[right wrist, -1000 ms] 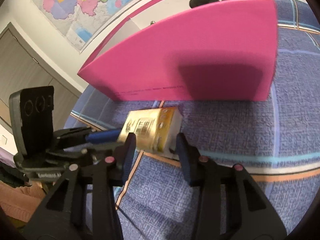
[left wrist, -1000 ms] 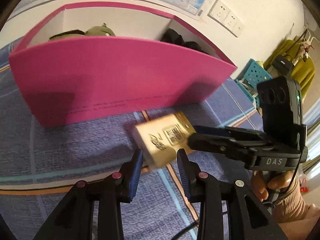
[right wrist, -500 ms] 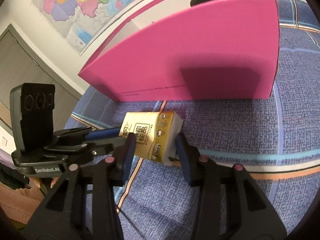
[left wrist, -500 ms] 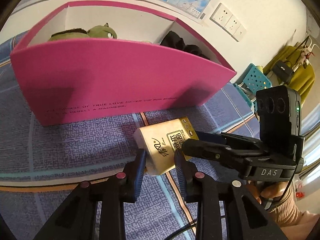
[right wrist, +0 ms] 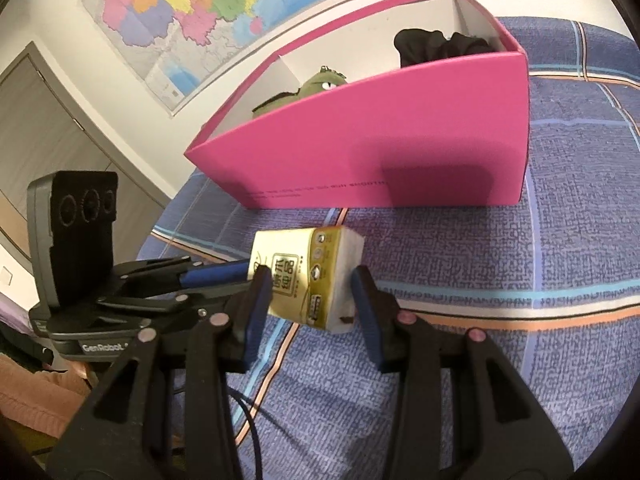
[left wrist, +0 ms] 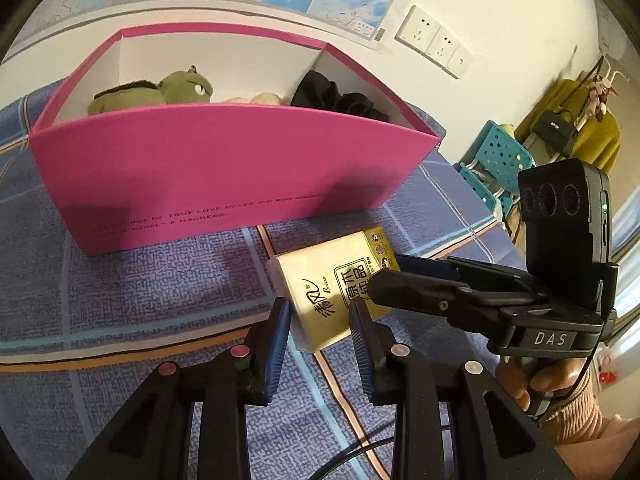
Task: Organize soft objects
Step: 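Lift the yellow tissue pack and carry it over the pink box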
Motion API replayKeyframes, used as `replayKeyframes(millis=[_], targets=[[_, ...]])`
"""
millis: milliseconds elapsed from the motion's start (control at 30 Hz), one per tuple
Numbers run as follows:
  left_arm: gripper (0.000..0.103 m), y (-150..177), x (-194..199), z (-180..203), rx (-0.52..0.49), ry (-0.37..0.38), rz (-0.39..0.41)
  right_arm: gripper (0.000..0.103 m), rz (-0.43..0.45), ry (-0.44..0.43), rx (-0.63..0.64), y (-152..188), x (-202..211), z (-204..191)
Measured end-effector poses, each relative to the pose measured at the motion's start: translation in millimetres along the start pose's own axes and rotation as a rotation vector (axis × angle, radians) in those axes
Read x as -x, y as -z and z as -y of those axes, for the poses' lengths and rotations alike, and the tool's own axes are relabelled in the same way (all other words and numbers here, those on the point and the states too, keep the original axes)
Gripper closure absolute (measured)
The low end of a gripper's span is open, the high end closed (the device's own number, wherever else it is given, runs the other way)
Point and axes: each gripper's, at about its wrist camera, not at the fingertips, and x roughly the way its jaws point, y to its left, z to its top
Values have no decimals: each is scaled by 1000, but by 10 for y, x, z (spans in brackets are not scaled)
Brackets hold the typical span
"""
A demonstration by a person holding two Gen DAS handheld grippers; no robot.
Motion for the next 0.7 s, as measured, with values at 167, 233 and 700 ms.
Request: replayKeyframes(millis=[167, 233, 700], targets=[[73, 16, 56, 15, -11, -6, 15, 58, 1, 4, 6, 23, 26, -11], [73, 8, 92, 21, -13, -4, 25, 58, 3, 2, 8, 30, 39, -26], [73, -109, 335, 85, -31, -4, 89, 58, 52, 6, 78, -98, 253, -227]])
